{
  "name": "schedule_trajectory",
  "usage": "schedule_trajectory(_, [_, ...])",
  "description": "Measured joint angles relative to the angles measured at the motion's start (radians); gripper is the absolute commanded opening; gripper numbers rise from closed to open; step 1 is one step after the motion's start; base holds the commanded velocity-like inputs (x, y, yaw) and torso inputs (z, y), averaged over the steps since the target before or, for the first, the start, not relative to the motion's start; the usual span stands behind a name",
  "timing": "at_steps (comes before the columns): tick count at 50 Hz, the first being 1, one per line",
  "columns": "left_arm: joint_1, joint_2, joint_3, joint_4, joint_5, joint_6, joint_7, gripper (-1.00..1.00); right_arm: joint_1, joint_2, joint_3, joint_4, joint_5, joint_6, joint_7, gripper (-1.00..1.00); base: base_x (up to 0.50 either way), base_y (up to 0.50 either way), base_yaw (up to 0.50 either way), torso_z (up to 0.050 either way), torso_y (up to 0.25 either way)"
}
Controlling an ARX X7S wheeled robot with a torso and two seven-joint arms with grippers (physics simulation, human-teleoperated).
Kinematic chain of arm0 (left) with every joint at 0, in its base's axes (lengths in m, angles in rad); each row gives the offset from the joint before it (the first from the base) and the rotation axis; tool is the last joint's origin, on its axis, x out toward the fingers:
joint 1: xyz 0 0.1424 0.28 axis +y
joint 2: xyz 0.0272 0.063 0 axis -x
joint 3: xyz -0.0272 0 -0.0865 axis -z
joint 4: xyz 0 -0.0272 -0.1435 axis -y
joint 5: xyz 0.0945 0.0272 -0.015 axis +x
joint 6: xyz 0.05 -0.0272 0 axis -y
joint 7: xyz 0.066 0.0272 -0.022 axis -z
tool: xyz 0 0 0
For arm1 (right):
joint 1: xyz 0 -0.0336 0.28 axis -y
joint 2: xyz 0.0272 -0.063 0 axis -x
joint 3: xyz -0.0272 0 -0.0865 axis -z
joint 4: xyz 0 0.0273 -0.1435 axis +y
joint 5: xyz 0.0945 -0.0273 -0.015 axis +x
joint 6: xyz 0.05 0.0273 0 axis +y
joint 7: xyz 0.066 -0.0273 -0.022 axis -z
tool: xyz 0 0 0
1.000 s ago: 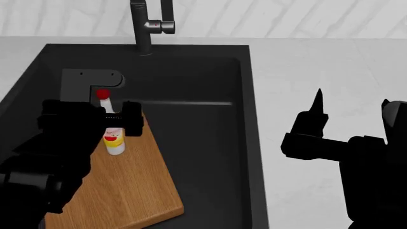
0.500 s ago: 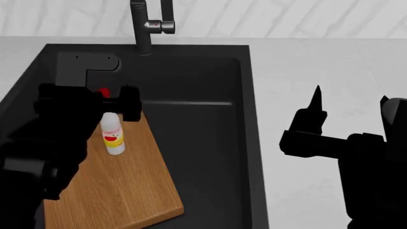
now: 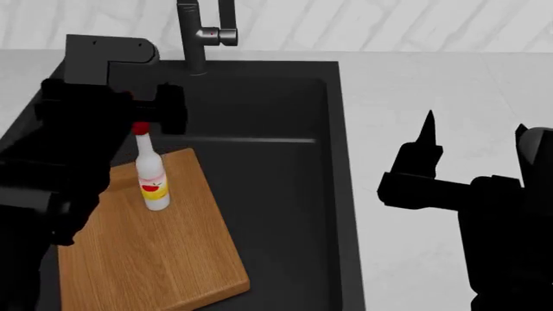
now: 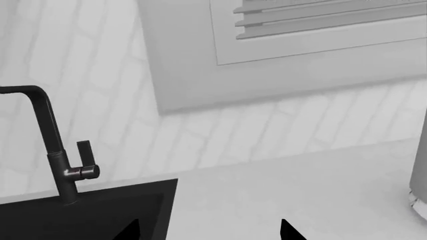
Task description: Pick the bottled drink from the counter and place it in the sink
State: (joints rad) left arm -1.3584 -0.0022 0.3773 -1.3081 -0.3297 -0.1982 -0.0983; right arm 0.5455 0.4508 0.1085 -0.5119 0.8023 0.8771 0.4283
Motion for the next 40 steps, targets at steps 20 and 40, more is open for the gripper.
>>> schedule_trajectory(20, [-0.018,-0.018,-0.012,0.067,0.056,-0.027,0.011,1.0,0.001,0.004,-0.003,0.003,0.002,-0.009,0.0,1.0,0.0,0.0,0.0,0.0,0.0])
schedule_trajectory(40, [0.175,-0.155,-0.025,0.739,-0.008,-0.412,-0.086,1.0,-0.006,0.009,-0.005,0.001,0.005,-0.014,0.004,1.0,0.0,0.0,0.0,0.0,0.0])
